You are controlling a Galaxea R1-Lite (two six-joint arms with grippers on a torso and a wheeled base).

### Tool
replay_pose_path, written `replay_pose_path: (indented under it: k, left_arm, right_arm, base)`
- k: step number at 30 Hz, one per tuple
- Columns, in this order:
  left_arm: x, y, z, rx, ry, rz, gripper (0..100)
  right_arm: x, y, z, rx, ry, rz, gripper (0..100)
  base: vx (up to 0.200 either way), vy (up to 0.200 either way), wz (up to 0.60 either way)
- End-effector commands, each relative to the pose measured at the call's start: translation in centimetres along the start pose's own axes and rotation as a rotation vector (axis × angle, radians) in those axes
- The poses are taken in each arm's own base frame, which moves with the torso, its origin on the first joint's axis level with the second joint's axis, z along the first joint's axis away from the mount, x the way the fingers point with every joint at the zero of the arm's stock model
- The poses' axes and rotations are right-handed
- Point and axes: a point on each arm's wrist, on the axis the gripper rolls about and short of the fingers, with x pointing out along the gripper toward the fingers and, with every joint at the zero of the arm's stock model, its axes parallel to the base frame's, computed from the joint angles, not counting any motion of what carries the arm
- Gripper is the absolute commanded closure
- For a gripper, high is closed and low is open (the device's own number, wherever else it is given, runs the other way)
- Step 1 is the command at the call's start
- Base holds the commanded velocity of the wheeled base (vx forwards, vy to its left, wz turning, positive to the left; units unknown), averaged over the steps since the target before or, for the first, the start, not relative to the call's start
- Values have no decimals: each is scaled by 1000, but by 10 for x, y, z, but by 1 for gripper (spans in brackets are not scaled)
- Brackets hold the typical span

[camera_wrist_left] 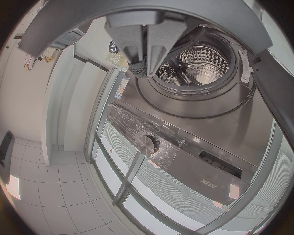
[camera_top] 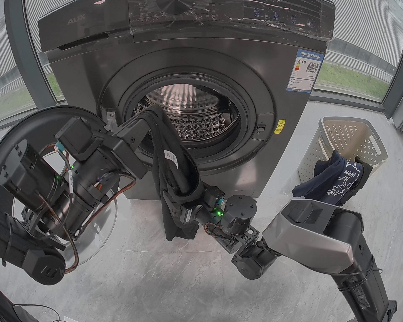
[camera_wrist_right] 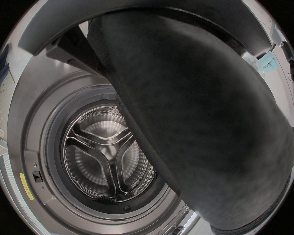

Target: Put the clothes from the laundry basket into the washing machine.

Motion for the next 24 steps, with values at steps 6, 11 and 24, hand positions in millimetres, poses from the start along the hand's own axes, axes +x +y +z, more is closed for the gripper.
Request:
replay_pose_path:
  k: [6, 11, 24]
  left_arm:
    - [0, 0, 1, 0, -5, 1, 100]
    - [1, 3, 3, 5, -12, 8, 100]
    - [-6, 39, -16, 44, 65, 129, 100]
  right_arm:
    - [0, 0, -16, 4, 18, -7, 100]
    - [-8, -3, -11, 3, 28, -12, 100]
    - [-17, -55, 89, -24, -131, -139, 100]
  base:
    - [0, 0, 0]
    - [0, 0, 0]
    - [0, 0, 0]
